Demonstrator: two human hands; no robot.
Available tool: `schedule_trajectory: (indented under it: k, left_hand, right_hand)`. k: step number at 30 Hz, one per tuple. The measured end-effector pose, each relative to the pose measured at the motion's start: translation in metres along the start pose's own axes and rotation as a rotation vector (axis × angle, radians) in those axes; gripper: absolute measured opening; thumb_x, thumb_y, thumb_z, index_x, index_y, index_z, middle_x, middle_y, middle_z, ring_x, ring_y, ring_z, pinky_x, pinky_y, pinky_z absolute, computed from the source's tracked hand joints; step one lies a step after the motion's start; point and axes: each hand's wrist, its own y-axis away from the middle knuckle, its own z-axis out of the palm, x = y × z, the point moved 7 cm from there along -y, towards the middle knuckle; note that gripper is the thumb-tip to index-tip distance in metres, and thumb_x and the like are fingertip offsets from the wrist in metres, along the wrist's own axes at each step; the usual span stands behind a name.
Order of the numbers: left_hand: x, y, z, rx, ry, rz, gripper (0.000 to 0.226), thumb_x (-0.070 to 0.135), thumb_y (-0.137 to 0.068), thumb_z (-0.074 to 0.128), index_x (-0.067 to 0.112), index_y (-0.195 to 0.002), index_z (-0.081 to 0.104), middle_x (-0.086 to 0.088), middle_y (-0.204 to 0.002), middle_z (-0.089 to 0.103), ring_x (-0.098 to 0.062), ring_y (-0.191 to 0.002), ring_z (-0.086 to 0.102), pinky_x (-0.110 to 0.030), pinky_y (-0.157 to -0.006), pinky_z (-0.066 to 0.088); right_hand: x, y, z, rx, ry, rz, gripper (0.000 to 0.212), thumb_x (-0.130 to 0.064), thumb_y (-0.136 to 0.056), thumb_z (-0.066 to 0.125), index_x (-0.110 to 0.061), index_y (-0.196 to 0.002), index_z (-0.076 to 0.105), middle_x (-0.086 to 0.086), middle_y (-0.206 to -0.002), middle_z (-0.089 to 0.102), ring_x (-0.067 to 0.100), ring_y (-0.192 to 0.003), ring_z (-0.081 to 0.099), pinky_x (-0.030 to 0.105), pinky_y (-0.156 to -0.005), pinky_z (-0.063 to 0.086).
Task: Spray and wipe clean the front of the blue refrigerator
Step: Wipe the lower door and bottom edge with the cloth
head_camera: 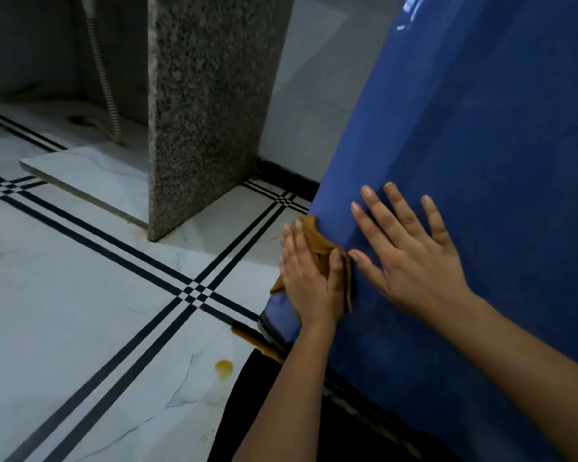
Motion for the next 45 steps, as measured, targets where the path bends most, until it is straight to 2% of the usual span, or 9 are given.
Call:
schedule_trajectory:
  k: [4, 9, 15, 22, 28, 31, 35, 39, 45]
  left_hand:
    - [0.001, 0.001, 0.004, 0.037, -0.007, 0.034, 0.081, 0.070, -0.086, 0.016, 0.015, -0.145, 0.022, -0.003, -0.153, 0.020, -0.014, -0.141, 0.015, -0.033, -0.114, 0.014]
    - [-0.065, 0.041, -0.010, 0.091, 0.038, -0.335, 0.096, 0.081, -0.076, 0.005, 0.018, -0.145, 0.026, -0.008, -0.153, 0.023, -0.022, -0.142, 0.017, -0.050, -0.112, 0.018]
    - [0.014, 0.018, 0.014, -0.037, -0.105, 0.087, 0.075, 0.067, -0.088, 0.015, 0.020, -0.146, 0.006, -0.005, -0.153, 0.010, -0.015, -0.142, 0.001, -0.037, -0.115, 0.004]
    - [0.027, 0.023, 0.012, -0.041, -0.128, 0.086, 0.073, 0.061, -0.091, 0.013, 0.015, -0.147, 0.002, -0.010, -0.154, 0.007, -0.022, -0.142, 0.001, -0.044, -0.114, 0.006]
    - [0.059, 0.031, 0.002, -0.105, -0.069, 0.281, 0.047, 0.032, -0.096, 0.037, 0.020, -0.141, 0.031, -0.013, -0.148, 0.030, -0.024, -0.133, 0.026, -0.029, -0.110, 0.015]
    - [0.069, 0.039, -0.007, -0.240, 0.073, 0.366, 0.042, 0.010, -0.089, 0.044, 0.019, -0.129, 0.053, -0.003, -0.123, 0.041, -0.024, -0.111, 0.043, -0.033, -0.099, 0.038]
    - [0.090, 0.041, -0.001, -0.584, 0.374, 0.011, 0.023, 0.004, -0.091, 0.051, 0.015, -0.109, 0.060, -0.001, -0.103, 0.040, -0.010, -0.094, 0.050, -0.011, -0.083, 0.042]
    - [0.110, 0.058, 0.007, -0.943, 0.576, -0.396, 0.028, 0.022, -0.094, 0.047, 0.001, -0.109, 0.059, -0.014, -0.109, 0.061, -0.018, -0.097, 0.059, -0.024, -0.082, 0.049]
    - [0.155, 0.005, -0.027, -0.685, 0.215, 0.504, 0.030, 0.036, -0.089, 0.046, 0.024, -0.113, 0.061, 0.008, -0.115, 0.061, 0.001, -0.108, 0.054, -0.016, -0.093, 0.039]
  right_hand:
    - [0.002, 0.001, 0.000, 0.008, -0.024, -0.009, 0.058, -0.048, -0.098, 0.020, -0.013, -0.141, 0.035, 0.006, -0.150, 0.030, 0.022, -0.139, 0.020, 0.045, -0.110, 0.010]
    - [-0.002, 0.007, 0.002, 0.001, -0.037, 0.019, 0.057, -0.047, -0.098, 0.021, -0.014, -0.141, 0.037, 0.004, -0.150, 0.031, 0.021, -0.139, 0.022, 0.045, -0.111, 0.011]
    - [0.012, 0.025, -0.001, -0.009, -0.030, 0.089, 0.058, -0.048, -0.098, 0.023, -0.013, -0.144, 0.030, 0.004, -0.151, 0.028, 0.021, -0.139, 0.019, 0.044, -0.111, 0.006]
    - [0.058, 0.076, -0.023, 0.002, -0.055, 0.339, 0.054, -0.042, -0.098, 0.027, -0.012, -0.144, 0.030, 0.003, -0.151, 0.026, 0.020, -0.140, 0.018, 0.042, -0.113, 0.006]
    - [0.041, 0.117, -0.034, 0.120, -0.631, 0.586, 0.039, -0.023, -0.093, 0.043, -0.004, -0.125, 0.054, 0.012, -0.130, 0.055, 0.021, -0.125, 0.043, 0.034, -0.104, 0.033]
    - [0.027, 0.127, -0.022, 0.065, -1.148, 0.962, 0.027, -0.015, -0.092, 0.055, -0.010, -0.118, 0.060, 0.008, -0.116, 0.063, 0.011, -0.103, 0.059, 0.018, -0.091, 0.043]
    - [-0.003, 0.122, -0.009, 0.058, -1.799, 1.324, 0.030, -0.006, -0.088, 0.057, -0.020, -0.115, 0.055, 0.000, -0.106, 0.065, -0.009, -0.081, 0.062, 0.011, -0.075, 0.049]
    - [-0.002, 0.127, -0.019, 0.260, -1.765, 1.515, 0.015, -0.006, -0.084, 0.065, -0.018, -0.093, 0.067, -0.005, -0.083, 0.070, 0.001, -0.074, 0.064, 0.011, -0.063, 0.048]
    - [0.060, 0.149, -0.050, 0.613, -1.254, 1.685, 0.012, -0.011, -0.084, 0.066, -0.016, -0.094, 0.062, 0.005, -0.091, 0.067, 0.012, -0.079, 0.062, 0.031, -0.077, 0.052]
